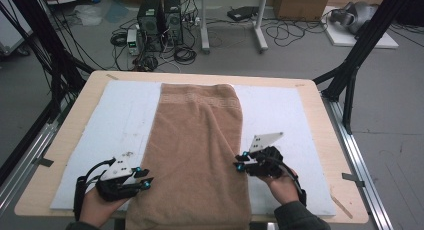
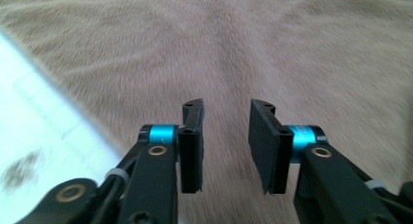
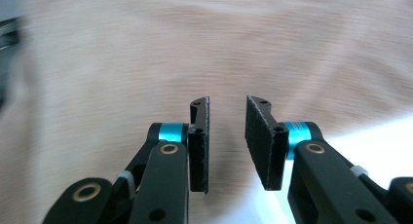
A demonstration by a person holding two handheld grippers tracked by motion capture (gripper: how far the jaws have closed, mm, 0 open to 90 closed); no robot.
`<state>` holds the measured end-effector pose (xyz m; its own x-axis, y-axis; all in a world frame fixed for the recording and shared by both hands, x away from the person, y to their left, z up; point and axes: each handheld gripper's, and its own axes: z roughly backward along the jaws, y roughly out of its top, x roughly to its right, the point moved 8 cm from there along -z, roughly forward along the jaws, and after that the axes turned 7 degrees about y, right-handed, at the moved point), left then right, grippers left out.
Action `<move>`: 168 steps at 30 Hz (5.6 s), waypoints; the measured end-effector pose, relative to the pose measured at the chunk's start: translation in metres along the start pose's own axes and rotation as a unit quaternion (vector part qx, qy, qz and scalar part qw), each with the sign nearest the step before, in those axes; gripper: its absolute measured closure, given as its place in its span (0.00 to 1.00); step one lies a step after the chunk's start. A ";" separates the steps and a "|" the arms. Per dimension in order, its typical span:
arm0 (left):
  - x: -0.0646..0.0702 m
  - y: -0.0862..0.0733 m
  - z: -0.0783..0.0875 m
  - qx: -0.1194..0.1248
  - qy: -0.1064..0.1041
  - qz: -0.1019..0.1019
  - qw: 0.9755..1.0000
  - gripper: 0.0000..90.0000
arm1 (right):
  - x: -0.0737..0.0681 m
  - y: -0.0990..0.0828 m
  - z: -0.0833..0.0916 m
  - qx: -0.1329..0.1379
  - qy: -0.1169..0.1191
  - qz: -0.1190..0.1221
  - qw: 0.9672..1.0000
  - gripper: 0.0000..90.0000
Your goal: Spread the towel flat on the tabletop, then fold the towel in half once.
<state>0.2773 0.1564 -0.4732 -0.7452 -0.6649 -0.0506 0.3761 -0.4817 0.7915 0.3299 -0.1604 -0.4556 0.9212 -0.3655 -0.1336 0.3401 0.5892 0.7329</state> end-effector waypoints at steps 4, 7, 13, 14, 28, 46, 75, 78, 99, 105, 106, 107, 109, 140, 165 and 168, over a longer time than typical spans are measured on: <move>-0.003 0.003 -0.018 -0.012 0.000 -0.003 1.000 0.69 | 0.033 -0.004 -0.009 -0.009 -0.031 -0.040 0.999 0.79; -0.003 0.001 -0.026 -0.026 -0.002 -0.004 1.000 0.68 | 0.046 -0.010 -0.021 -0.026 -0.031 -0.063 0.997 0.77; -0.005 -0.003 -0.031 -0.040 -0.009 0.000 0.999 0.69 | 0.054 -0.013 -0.034 -0.051 -0.013 -0.074 0.996 0.96; -0.006 -0.003 -0.032 -0.039 -0.009 0.001 0.999 0.70 | 0.056 -0.013 -0.032 -0.060 -0.016 -0.073 0.995 0.97; -0.007 -0.009 -0.019 -0.035 -0.013 0.008 0.999 0.60 | 0.036 -0.016 0.004 -0.026 -0.018 -0.043 0.999 0.79; -0.005 -0.023 -0.002 -0.020 0.002 0.007 1.000 0.98 | -0.058 -0.040 -0.025 -0.060 0.087 0.042 0.994 0.97; 0.001 -0.027 0.000 -0.011 -0.001 0.014 1.000 0.96 | -0.043 -0.039 -0.025 -0.052 0.077 0.023 0.995 0.97; 0.007 -0.031 0.006 -0.005 -0.004 0.016 1.000 0.96 | -0.049 -0.040 -0.023 -0.051 0.082 0.029 0.995 0.97; 0.010 -0.011 0.030 0.029 -0.014 0.046 0.998 0.57 | -0.059 -0.024 -0.004 0.001 0.078 0.013 0.997 0.68; -0.005 0.006 0.024 0.041 -0.010 0.060 0.997 0.49 | -0.039 -0.008 0.003 0.026 0.051 0.004 0.998 0.54; -0.008 0.009 0.023 0.046 -0.010 0.062 0.997 0.48 | -0.036 -0.006 0.004 0.027 0.047 0.001 0.999 0.54; -0.010 0.011 0.022 0.048 -0.008 0.064 0.997 0.47 | -0.033 -0.004 0.006 0.030 0.043 0.000 0.999 0.51; -0.014 0.016 0.019 0.051 -0.003 0.067 0.996 0.45 | -0.026 0.001 0.008 0.037 0.034 -0.004 0.999 0.47; -0.056 0.048 -0.008 0.013 0.020 0.052 0.998 0.35 | 0.017 0.021 -0.001 0.037 0.015 -0.028 0.999 0.36; -0.144 0.039 -0.093 -0.061 0.090 0.094 0.990 0.56 | 0.130 0.012 -0.041 -0.042 -0.079 -0.117 0.989 0.53; -0.146 0.037 -0.094 -0.064 0.100 0.085 0.989 0.67 | 0.131 0.010 -0.045 -0.051 -0.089 -0.113 0.988 0.60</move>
<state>0.4517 0.1814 -0.4937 -0.5461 -0.8360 -0.0531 0.5624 -0.4129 0.7164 0.4624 -0.1697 -0.4961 0.7747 -0.6117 -0.1603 0.5595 0.5448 0.6247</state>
